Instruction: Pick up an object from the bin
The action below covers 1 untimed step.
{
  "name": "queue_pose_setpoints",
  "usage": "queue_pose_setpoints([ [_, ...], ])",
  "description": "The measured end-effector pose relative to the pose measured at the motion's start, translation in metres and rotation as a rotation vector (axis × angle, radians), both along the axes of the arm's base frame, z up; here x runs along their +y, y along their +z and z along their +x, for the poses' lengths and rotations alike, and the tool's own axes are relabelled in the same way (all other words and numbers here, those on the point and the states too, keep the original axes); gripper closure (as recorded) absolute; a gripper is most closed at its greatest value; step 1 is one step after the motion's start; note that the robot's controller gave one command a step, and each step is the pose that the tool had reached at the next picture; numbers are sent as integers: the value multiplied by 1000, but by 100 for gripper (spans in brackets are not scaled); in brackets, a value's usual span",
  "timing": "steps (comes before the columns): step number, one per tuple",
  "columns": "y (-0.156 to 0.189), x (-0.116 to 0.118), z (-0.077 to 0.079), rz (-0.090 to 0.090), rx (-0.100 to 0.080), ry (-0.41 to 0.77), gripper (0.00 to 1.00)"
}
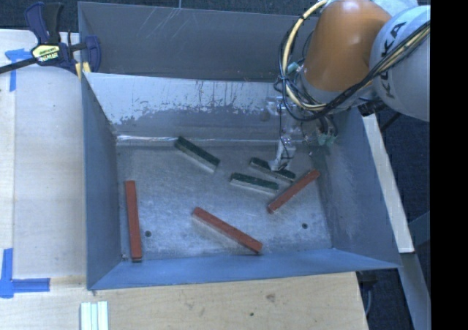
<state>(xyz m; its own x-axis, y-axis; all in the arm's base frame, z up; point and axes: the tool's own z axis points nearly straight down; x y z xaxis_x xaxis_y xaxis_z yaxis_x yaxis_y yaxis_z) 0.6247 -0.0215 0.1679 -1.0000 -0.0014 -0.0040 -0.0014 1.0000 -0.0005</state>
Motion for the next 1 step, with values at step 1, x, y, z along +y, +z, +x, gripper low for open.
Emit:
queue_pose_setpoints([
  [1, -102, -43, -19, 0, 9, 0, 0],
])
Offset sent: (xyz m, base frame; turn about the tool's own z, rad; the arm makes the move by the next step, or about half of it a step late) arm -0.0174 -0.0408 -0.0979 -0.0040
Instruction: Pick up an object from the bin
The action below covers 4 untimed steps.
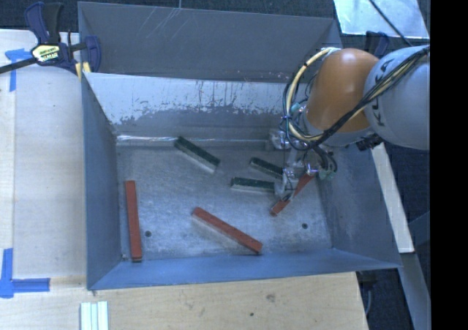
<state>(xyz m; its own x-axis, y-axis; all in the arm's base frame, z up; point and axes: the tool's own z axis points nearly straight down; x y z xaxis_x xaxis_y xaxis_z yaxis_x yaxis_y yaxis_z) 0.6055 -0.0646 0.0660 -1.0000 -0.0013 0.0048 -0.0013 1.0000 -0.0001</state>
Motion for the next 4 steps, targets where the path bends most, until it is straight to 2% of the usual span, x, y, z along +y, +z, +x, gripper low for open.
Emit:
queue_pose_setpoints([
  [1, 8, 2, 3, 1, -7, 3, 100],
  [2, 129, -14, -10, -3, -17, 124, 100],
  [3, 123, -13, -12, 0, -9, 124, 0],
  [4, 2, -11, -55, 0, 0, -90, 0],
])
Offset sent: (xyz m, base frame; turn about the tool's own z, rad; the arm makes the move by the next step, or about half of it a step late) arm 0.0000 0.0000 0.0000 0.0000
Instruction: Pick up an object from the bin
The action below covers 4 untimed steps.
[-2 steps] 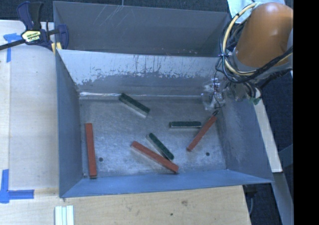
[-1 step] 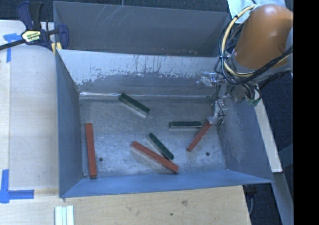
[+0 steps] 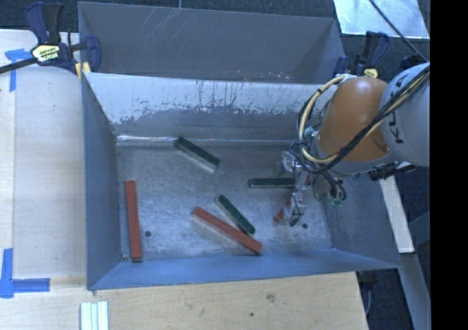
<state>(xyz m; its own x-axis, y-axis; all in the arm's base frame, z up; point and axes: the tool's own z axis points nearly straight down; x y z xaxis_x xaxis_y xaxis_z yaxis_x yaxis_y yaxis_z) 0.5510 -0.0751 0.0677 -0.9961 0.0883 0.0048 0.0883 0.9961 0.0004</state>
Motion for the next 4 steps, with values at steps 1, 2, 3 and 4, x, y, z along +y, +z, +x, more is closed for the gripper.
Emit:
queue_pose_setpoints([
  [1, 6, 1, 5, -1, -17, 3, 100],
  [2, 3, 0, 3, -1, -10, 4, 0],
  [3, 3, 1, 3, -1, -10, 4, 100],
  [4, 129, -11, 14, -3, -18, -36, 100],
])
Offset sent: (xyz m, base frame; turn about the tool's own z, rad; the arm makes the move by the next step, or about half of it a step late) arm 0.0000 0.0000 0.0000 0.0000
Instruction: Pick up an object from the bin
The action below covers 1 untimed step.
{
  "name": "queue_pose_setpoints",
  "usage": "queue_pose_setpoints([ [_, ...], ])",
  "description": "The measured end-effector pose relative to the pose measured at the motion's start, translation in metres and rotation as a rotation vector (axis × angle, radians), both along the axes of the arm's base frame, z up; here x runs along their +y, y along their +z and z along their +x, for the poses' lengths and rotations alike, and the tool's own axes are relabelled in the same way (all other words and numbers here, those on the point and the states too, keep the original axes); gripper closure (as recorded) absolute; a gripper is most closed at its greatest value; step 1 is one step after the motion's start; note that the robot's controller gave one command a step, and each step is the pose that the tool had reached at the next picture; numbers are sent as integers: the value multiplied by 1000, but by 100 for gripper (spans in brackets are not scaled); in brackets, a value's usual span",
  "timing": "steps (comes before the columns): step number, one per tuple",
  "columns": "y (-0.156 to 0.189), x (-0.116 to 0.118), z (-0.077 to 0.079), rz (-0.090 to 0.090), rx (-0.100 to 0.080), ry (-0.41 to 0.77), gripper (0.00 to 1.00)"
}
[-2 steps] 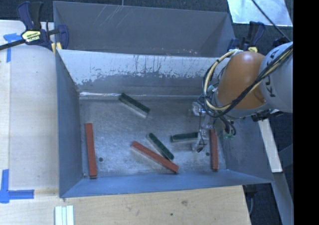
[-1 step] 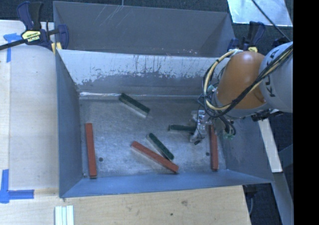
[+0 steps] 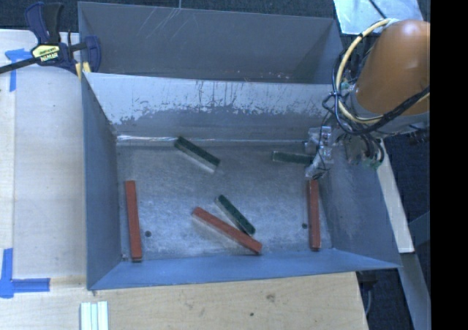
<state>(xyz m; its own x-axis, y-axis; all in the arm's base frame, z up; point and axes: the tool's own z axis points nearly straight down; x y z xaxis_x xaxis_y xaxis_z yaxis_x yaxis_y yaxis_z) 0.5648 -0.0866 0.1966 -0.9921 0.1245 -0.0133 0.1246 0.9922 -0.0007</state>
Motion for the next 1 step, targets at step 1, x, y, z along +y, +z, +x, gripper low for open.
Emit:
queue_pose_setpoints([
  [1, 86, -42, -2, -5, 3, 371, 100],
])
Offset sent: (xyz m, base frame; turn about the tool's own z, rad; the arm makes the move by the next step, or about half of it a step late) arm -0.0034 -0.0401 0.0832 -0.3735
